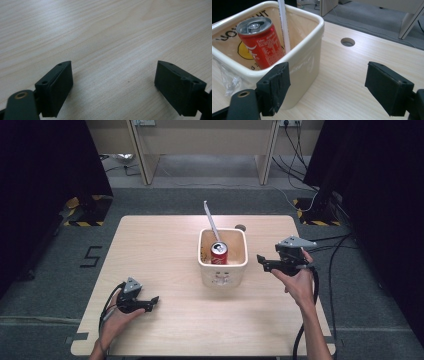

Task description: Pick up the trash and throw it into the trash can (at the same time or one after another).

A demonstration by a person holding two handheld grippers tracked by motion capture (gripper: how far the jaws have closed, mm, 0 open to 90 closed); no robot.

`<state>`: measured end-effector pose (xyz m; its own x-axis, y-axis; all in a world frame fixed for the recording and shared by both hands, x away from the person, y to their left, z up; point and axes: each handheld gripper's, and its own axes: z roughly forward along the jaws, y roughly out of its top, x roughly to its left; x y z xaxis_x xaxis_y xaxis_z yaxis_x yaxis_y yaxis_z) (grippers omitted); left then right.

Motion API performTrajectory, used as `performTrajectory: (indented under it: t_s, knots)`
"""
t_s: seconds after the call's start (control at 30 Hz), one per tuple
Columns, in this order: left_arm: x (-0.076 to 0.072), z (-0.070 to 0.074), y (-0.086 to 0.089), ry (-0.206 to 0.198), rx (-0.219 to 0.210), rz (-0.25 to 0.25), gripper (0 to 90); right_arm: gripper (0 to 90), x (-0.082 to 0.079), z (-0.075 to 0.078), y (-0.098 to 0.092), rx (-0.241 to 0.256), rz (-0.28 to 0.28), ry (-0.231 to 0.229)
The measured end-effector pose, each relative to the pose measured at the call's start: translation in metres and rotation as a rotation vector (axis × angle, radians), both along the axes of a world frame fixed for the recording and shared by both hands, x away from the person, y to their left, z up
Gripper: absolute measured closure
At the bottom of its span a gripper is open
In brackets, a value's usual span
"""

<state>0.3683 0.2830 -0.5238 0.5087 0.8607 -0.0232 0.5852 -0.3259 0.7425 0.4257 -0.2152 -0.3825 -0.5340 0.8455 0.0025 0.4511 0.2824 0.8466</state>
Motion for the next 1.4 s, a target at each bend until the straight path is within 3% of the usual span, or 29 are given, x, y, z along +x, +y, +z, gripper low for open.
performTrajectory:
  t_s: [0.13,0.43,0.77,1.03,1.4]
  knots:
    - [0.000,0.000,0.000,0.000,0.000,0.000,14.4,19.1,-0.003,-0.003,0.000,-0.035,-0.013,0.001]
    - [0.000,0.000,0.000,0.000,0.000,0.000,14.4,19.1,-0.014,-0.011,-0.002,-0.046,-0.002,0.007]
    - [0.000,0.000,0.000,0.000,0.000,0.000,14.4,19.0,-0.026,-0.024,-0.006,-0.032,-0.001,0.010]
    - [0.000,0.000,0.000,0.000,0.000,0.000,14.4,18.8,-0.030,-0.038,-0.007,-0.021,-0.002,0.035]
    - [0.000,0.000,0.000,0.000,0.000,0.000,14.3,18.6,-0.034,-0.049,-0.003,0.010,0.014,0.035]
